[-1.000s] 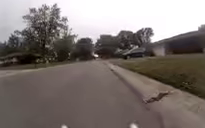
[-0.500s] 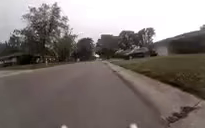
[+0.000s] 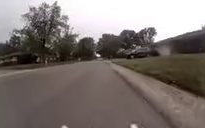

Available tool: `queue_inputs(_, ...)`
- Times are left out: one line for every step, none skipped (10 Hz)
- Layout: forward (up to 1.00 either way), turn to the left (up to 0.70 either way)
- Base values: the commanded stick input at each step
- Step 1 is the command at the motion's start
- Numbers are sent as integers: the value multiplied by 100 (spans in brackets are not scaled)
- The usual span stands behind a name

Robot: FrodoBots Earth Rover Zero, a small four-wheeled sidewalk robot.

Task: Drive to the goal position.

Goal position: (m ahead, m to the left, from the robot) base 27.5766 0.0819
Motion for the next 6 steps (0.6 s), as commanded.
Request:
queue_inputs(100,0)
queue_inputs(100,0)
queue_inputs(100,0)
queue_inputs(100,0)
queue_inputs(100,0)
queue_inputs(100,-4)
